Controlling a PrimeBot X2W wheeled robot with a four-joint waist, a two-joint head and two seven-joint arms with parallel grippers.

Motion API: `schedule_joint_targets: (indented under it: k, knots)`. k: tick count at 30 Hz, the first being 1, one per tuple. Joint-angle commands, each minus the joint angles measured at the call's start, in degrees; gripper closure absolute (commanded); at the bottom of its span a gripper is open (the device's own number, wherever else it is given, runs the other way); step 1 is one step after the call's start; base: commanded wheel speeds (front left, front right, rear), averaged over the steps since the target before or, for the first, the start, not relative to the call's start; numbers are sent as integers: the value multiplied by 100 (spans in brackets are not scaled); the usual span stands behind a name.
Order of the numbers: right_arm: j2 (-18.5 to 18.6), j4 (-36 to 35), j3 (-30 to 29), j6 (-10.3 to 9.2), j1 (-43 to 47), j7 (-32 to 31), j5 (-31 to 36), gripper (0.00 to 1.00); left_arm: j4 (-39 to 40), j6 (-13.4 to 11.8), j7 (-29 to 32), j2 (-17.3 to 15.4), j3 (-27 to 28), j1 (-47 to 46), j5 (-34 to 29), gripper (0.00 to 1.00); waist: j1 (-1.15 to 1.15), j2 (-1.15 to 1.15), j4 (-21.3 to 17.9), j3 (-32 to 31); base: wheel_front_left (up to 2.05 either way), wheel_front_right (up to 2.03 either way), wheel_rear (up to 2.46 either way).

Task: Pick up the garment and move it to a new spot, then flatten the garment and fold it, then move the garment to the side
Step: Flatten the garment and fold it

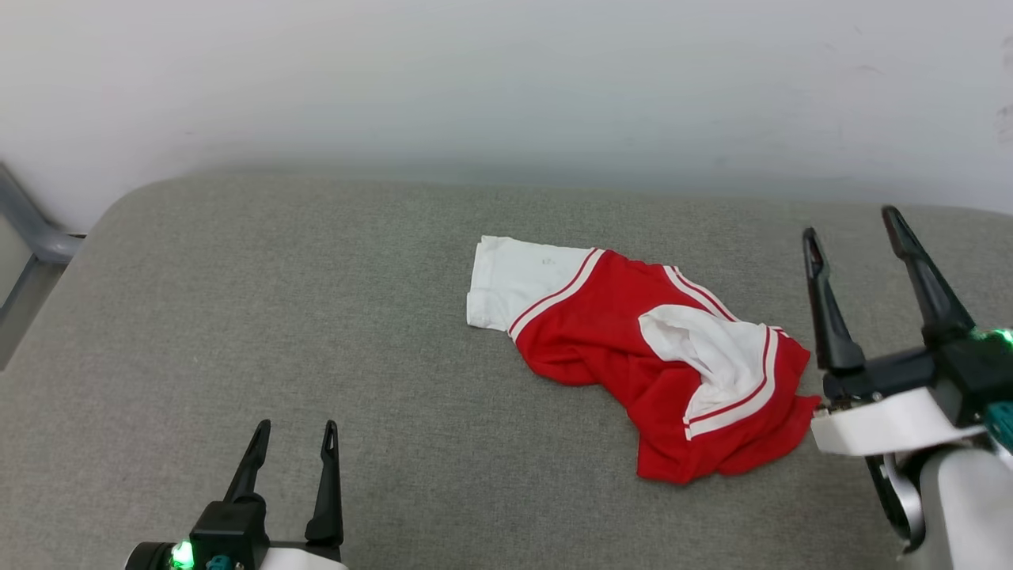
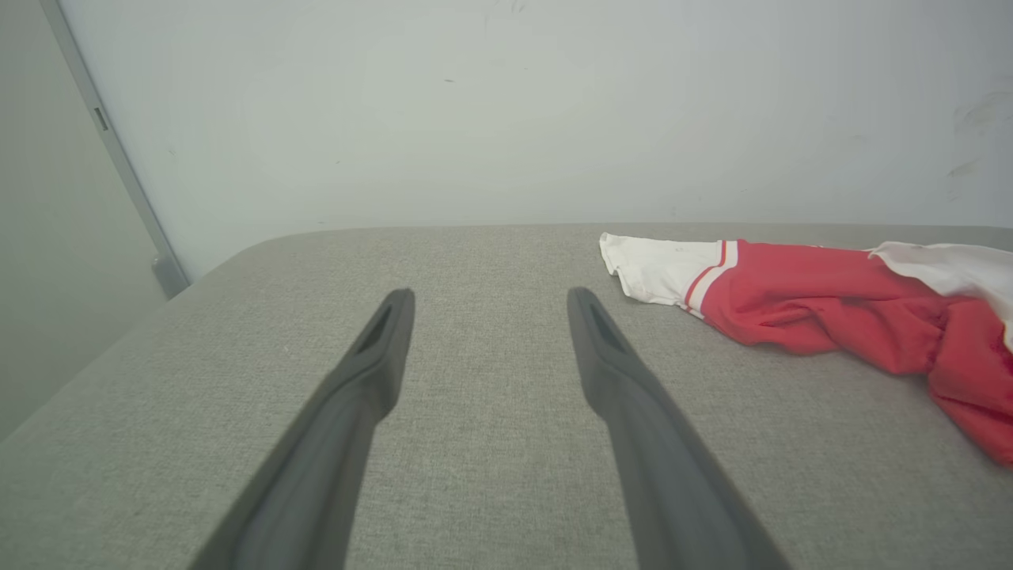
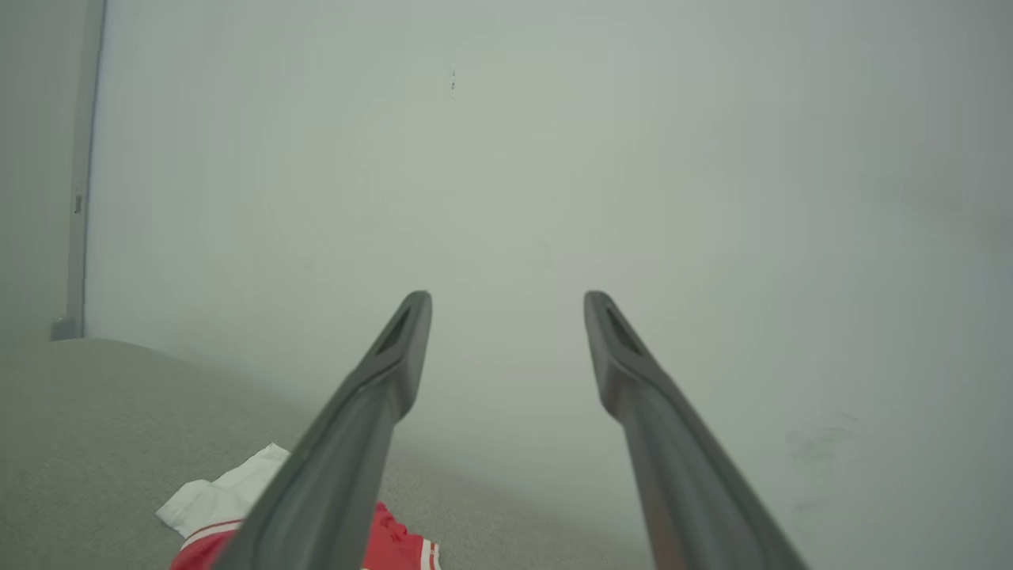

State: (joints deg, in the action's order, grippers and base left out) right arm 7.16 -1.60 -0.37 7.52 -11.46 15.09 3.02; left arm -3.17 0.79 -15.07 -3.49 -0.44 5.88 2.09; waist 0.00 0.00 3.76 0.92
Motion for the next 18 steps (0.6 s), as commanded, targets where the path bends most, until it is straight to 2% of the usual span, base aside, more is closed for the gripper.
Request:
schedule_joint_targets:
  k: [1,2,4,10,11,14,18]
  knots:
    - [157,167,129,-6,-161,11,-22,0,9,16,-15,4,-22,-59,-38,0,0,0,26,31,0,0,0]
    - [516,564,596,-6,-604,-260,-218,0,25,24,-15,13,-30,-82,-30,0,0,0,56,96,0,0,0]
    - [794,777,966,-6,-860,-773,-437,0,39,24,-15,17,-31,-115,-22,0,0,0,73,161,0,0,0]
    - [1717,1008,2339,-6,-1450,-2721,-1438,0,66,49,-15,33,-39,-234,-1,0,0,0,140,392,0,0,0]
    - [2045,1038,2732,-6,-1614,-3251,-1725,0,66,53,-15,37,-40,-305,10,0,0,0,174,480,0,0,0]
    - [2439,1056,3300,-7,-1794,-3935,-2184,0,67,52,-15,44,-62,-391,30,0,0,0,241,625,0,0,0]
    - [2805,1091,3852,-7,-2049,-4444,-2589,0,69,42,-15,52,-98,-515,64,0,0,0,351,829,0,0,0]
